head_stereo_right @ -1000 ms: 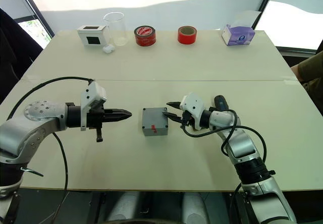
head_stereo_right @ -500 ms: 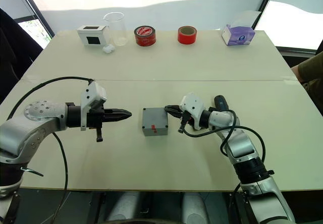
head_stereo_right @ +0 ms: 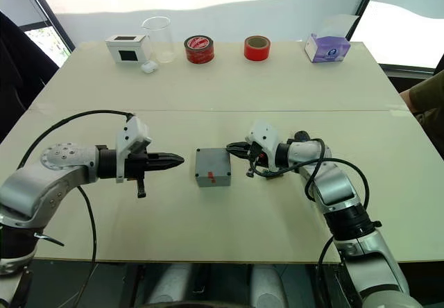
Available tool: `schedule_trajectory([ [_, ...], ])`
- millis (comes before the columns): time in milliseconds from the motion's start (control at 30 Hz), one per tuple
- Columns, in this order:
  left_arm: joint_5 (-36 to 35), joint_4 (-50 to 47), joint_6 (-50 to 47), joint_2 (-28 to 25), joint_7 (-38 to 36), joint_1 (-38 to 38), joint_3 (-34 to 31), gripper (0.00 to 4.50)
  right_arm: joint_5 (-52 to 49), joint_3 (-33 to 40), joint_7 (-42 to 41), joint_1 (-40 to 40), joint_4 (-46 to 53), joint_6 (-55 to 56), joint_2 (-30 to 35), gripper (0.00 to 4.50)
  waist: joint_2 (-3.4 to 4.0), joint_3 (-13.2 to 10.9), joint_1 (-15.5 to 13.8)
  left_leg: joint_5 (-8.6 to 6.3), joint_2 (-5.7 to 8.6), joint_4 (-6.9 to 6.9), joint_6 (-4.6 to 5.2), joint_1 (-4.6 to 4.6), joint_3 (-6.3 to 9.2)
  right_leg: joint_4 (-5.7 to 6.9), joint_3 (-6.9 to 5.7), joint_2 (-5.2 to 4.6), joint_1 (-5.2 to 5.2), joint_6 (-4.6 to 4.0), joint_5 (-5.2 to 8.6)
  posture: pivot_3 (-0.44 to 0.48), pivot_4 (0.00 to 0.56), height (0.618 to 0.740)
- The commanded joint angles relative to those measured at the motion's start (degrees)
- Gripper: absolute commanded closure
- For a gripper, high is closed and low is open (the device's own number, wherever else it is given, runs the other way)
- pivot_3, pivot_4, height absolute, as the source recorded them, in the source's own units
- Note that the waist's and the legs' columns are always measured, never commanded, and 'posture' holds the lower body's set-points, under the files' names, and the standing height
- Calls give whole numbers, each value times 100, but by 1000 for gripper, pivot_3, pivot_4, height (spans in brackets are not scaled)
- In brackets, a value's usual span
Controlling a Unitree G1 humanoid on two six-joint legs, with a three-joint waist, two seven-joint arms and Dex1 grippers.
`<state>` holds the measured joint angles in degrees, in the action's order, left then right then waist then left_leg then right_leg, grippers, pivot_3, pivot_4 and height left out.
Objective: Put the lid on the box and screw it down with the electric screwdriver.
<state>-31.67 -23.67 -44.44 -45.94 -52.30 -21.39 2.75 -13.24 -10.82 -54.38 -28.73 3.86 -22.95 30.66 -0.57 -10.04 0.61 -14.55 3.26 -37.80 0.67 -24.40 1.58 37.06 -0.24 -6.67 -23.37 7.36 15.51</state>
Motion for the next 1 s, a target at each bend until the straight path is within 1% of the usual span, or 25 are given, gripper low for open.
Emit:
schedule_trajectory([
  [33, 22, -176, 105, 28, 39, 11, -44, 4500, -51, 19, -57, -210, 65, -124, 18, 4419, 0, 0, 1, 0, 0, 0, 0, 0, 0, 0, 0, 0, 0, 0, 0, 0, 150, 740],
  [533, -7, -265, 73, 95, 188, 111, -86, 4500, 19, -183, -260, -497, -223, -691, 39, 4419, 0, 0, 0, 0, 0, -2, 0, 0, 0, 1, 0, -1, 0, 0, 0, 0, 150, 740],
  [633, -10, -276, 83, 126, 220, 141, -90, 4500, 168, -229, -181, -592, -362, -677, 12, 4419, 0, 0, 5, 0, 0, -2, 0, 0, 0, 1, 0, -1, 0, 0, 0, 0, 150, 740],
  [733, -23, -307, 74, 145, 249, 163, -92, 4500, 184, -255, -222, -656, -414, -722, 31, 3565, 0, 0, 2, 0, 0, -2, -1, 0, 0, 1, 0, -1, 0, 0, 0, 0, 150, 740],
  [800, -29, -311, 77, 146, 260, 177, -101, 4500, 190, -257, -220, -658, -399, -744, 40, 2874, 0, 0, 1, 0, 0, -2, -1, 0, 0, 1, 0, -1, 0, 0, 0, 0, 150, 740],
  [867, -32, -310, 76, 152, 274, 177, -102, 4500, 175, -228, -216, -656, -372, -749, 42, 2085, 0, 1, 2, 0, 0, -2, -1, 0, 0, 1, 0, -1, 0, 0, 0, 0, 150, 740],
  [1000, -37, -308, 83, 166, 285, 179, -105, 4500, 9, -80, -257, -646, -187, -869, 79, 2085, 0, 0, 1, 0, 0, -2, -1, 0, 0, 1, 0, -1, 0, 0, 0, 0, 150, 740],
])
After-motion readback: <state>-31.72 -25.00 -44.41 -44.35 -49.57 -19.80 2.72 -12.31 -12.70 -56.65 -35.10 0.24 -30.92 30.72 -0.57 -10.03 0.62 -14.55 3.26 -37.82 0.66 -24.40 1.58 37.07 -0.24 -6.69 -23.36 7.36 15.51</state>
